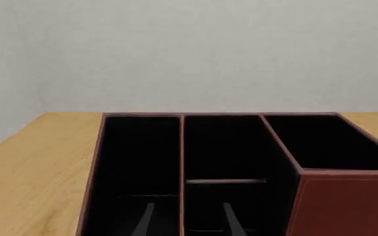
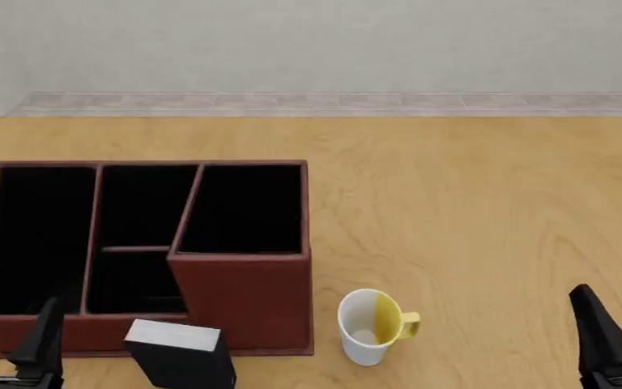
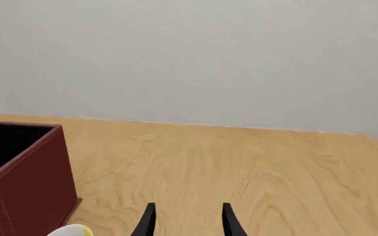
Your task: Pick up the book and place it in the right compartment of the caddy.
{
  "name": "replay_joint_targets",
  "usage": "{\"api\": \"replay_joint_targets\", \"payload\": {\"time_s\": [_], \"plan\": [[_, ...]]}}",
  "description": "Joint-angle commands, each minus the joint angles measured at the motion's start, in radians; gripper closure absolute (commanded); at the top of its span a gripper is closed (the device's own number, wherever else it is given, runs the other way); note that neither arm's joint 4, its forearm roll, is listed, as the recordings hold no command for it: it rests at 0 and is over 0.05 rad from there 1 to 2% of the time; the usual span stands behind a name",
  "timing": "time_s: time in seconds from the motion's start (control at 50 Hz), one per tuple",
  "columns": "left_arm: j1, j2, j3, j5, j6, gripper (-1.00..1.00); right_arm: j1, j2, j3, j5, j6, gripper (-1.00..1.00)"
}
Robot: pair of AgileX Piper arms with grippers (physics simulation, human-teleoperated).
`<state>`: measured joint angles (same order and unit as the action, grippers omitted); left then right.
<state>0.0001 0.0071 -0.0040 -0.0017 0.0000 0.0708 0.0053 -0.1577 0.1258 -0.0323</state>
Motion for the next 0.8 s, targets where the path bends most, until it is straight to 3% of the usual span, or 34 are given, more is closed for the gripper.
{"api": "replay_joint_targets", "payload": {"time_s": [0.02, 0.06, 0.08, 0.14, 0.24, 0.34, 0.38, 0.66, 0.8], "plan": [[0.0, 0.001, 0.0, 0.0, 0.0, -1.0, 0.083, -0.003, -0.132, 0.111, -0.027, -1.0], [0.0, 0.0, 0.0, 0.0, 0.0, -1.0, 0.117, 0.029, -0.171, 0.128, -0.073, -1.0], [0.0, 0.001, 0.0, 0.0, 0.0, -1.0, 0.165, 0.067, -0.203, 0.133, -0.005, -1.0], [0.0, 0.001, 0.0, 0.0, 0.0, -1.0, 0.241, 0.153, -0.222, 0.108, -0.057, -1.0], [0.0, 0.001, 0.0, 0.0, 0.0, -1.0, 0.333, 0.257, -0.276, 0.08, -0.053, -1.0], [0.0, 0.001, 0.0, 0.0, 0.0, -1.0, 0.395, 0.352, -0.268, 0.027, -0.123, -1.0], [0.0, 0.001, 0.0, 0.0, 0.0, -1.0, 0.426, 0.379, -0.266, 0.001, -0.086, -1.0], [0.0, 0.001, 0.0, 0.0, 0.0, -1.0, 0.589, 0.596, -0.258, -0.16, -0.084, -1.0], [0.0, 0.0, 0.0, 0.0, 0.0, -1.0, 0.644, 0.68, -0.289, -0.179, -0.09, -1.0]]}}
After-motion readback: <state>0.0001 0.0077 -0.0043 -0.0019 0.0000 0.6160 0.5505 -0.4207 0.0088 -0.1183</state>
